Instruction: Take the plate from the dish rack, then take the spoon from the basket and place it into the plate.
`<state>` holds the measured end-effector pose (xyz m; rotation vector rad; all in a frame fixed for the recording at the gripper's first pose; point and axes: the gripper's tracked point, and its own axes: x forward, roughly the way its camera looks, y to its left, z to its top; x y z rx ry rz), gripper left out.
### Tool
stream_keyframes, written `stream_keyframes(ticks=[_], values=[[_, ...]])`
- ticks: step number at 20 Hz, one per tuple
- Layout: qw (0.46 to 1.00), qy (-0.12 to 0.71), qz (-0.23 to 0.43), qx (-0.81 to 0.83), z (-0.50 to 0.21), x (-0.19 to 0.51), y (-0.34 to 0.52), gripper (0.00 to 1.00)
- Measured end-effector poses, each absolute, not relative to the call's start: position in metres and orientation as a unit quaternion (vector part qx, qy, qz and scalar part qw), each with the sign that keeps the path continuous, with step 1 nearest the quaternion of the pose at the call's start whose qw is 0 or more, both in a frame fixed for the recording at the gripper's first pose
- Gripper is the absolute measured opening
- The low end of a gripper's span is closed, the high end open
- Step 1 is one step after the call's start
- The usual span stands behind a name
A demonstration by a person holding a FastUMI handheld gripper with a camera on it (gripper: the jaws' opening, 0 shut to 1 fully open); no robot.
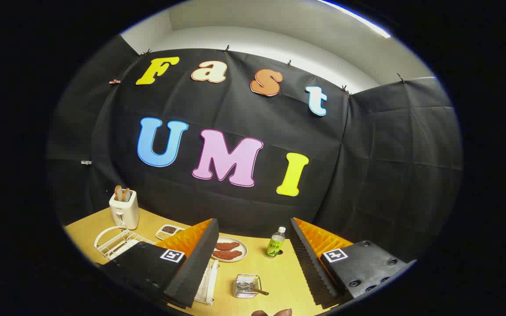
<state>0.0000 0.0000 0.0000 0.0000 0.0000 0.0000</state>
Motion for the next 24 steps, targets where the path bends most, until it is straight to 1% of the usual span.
stream_keyframes(ticks=[24], values=[[1.0, 0.004, 0.019, 0.002, -0.004, 0.024, 0.033, 0.98]])
